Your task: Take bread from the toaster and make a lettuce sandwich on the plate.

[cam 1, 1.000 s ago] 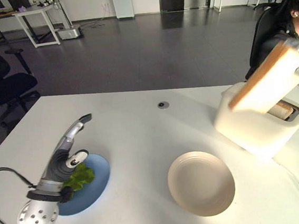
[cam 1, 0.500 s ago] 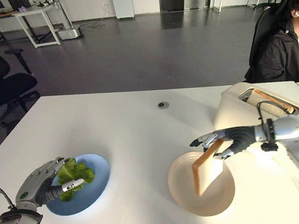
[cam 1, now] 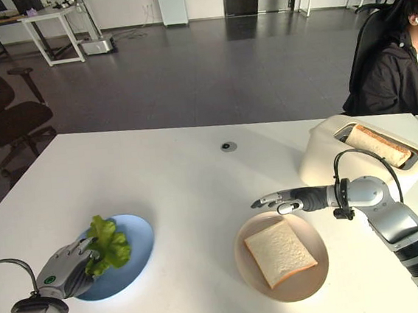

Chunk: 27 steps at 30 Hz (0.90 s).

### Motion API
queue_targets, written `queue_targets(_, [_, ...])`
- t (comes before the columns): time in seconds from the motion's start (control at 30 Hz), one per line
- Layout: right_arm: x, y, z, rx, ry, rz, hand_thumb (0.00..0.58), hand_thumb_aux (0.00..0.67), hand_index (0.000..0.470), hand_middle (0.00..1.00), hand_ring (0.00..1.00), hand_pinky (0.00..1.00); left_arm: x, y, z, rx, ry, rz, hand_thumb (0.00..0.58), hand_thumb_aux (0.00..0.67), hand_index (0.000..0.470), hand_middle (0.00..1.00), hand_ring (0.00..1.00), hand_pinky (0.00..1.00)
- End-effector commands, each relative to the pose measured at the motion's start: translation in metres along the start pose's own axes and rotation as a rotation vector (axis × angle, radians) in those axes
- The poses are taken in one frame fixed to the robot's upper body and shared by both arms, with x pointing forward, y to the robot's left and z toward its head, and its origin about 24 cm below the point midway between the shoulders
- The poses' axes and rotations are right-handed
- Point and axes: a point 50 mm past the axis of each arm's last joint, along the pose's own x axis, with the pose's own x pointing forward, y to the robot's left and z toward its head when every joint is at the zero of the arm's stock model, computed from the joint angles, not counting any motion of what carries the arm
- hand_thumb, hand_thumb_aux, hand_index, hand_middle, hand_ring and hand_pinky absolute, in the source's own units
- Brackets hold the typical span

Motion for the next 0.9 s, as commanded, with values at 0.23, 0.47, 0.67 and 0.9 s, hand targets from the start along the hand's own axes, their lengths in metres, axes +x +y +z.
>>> queue_targets(0.23, [-0.002, -0.003, -0.001, 0.007, -0.032, -0.092, 0.000, 0.000, 0.000, 0.00, 0.00, 0.00, -0.009, 0.054, 0.014, -0.103, -0.172, 0.295, 0.580, 0.670, 0.470, 0.00, 0.00, 0.00])
queue_targets(0.47, [-0.007, -0.003, -0.004, 0.041, -0.050, -0.139, 0.000, 0.000, 0.000, 0.00, 0.00, 0.00, -0.012, 0.074, 0.045, -0.340, -0.378, 0.335, 0.580, 0.670, 0.470, 0.00, 0.00, 0.00])
queue_targets(0.67, [-0.009, -0.007, -0.004, 0.060, -0.066, -0.191, 0.000, 0.000, 0.000, 0.00, 0.00, 0.00, -0.008, 0.088, 0.076, -0.383, -0.538, 0.353, 0.580, 0.670, 0.470, 0.00, 0.00, 0.00])
queue_targets(0.9, [-0.012, -0.010, -0.007, 0.071, -0.075, -0.233, 0.000, 0.000, 0.000, 0.00, 0.00, 0.00, -0.005, 0.108, 0.111, -0.469, -0.737, 0.378, 0.580, 0.670, 0.470, 0.00, 0.00, 0.00])
